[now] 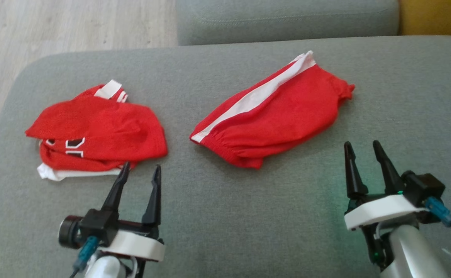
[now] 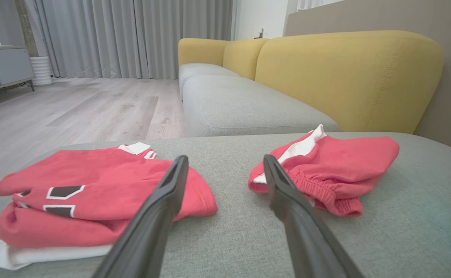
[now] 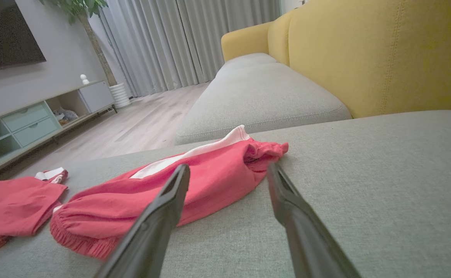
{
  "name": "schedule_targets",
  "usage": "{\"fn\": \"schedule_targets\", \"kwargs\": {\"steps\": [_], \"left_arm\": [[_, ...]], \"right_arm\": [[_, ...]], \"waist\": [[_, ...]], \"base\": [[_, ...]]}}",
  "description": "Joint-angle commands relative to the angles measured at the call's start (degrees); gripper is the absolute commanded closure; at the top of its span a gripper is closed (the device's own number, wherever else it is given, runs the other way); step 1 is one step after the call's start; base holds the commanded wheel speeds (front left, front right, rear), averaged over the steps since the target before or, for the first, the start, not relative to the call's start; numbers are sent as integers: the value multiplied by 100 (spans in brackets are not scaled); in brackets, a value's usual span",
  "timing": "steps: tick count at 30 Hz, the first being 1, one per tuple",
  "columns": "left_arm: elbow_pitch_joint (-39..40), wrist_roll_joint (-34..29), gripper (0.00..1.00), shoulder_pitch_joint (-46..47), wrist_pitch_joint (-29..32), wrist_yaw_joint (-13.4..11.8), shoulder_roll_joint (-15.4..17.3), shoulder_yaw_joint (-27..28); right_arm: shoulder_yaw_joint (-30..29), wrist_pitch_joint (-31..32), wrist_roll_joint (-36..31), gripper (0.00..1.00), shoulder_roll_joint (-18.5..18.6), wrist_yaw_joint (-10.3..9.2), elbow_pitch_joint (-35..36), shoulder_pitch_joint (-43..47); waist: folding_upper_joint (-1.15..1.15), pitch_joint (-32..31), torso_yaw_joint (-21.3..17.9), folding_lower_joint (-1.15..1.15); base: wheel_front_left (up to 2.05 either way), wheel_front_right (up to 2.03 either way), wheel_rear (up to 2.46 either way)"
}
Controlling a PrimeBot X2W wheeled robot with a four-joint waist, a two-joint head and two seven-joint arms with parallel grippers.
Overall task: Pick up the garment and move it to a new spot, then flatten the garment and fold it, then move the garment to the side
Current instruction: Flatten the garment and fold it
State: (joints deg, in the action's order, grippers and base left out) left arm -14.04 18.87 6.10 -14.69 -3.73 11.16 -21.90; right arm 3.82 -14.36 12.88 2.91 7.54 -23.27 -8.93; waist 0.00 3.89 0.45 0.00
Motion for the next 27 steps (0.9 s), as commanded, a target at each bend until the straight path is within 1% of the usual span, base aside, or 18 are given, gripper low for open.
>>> {"fn": "schedule_targets", "kwargs": {"steps": [1, 3, 6, 9, 11, 14, 19, 21, 23, 27], "left_arm": [[177, -73, 0, 316, -30, 55, -26, 273], [144, -145, 0, 372, -30, 175, -103, 299], [132, -233, 0, 477, -30, 301, -205, 380], [96, -328, 0, 607, -30, 441, -284, 431], [74, -391, 0, 704, -30, 533, -332, 460], [38, -471, 0, 862, -30, 659, -422, 501], [6, -566, 0, 1081, -30, 819, -577, 545], [-7, -594, 0, 1135, -30, 866, -624, 564], [-30, -629, 0, 1169, -30, 905, -658, 584], [-69, -704, 0, 1202, -30, 959, -698, 650]], "right_arm": [[76, -16, -67, 0, -1, -5, 181, -285], [-95, 86, -243, 0, -2, -5, 144, -427], [-382, 374, -505, 0, -2, -5, 39, -810], [-711, 779, -654, 0, -2, -5, -209, -1380], [-962, 1060, -884, 0, -2, -5, -407, -1817], [-1477, 1522, -1176, 0, 28, -5, -812, -2457], [-2227, 2147, -1687, 0, 221, -5, -1615, -3290], [-2395, 2242, -2075, 0, 387, -5, -1896, -3487], [-2543, 2324, -2373, 0, 474, -5, -2197, -3629], [-2638, 2479, -2623, 0, 547, -5, -2805, -3834]], "waist": [[0, 67, 82, 0], [0, 153, 176, 0], [0, 449, 321, 0], [0, 776, 474, 0], [0, 1004, 584, 0], [0, 1283, 772, 0], [0, 1578, 1059, 0], [0, 1635, 1138, 0], [0, 1668, 1194, 0], [0, 1694, 1246, 0]], "base": [[0, 0, 0], [0, 0, 0], [0, 0, 0], [0, 0, 0], [0, 0, 0], [0, 0, 0], [0, 0, 0], [0, 0, 0], [0, 0, 0], [0, 0, 0]]}}
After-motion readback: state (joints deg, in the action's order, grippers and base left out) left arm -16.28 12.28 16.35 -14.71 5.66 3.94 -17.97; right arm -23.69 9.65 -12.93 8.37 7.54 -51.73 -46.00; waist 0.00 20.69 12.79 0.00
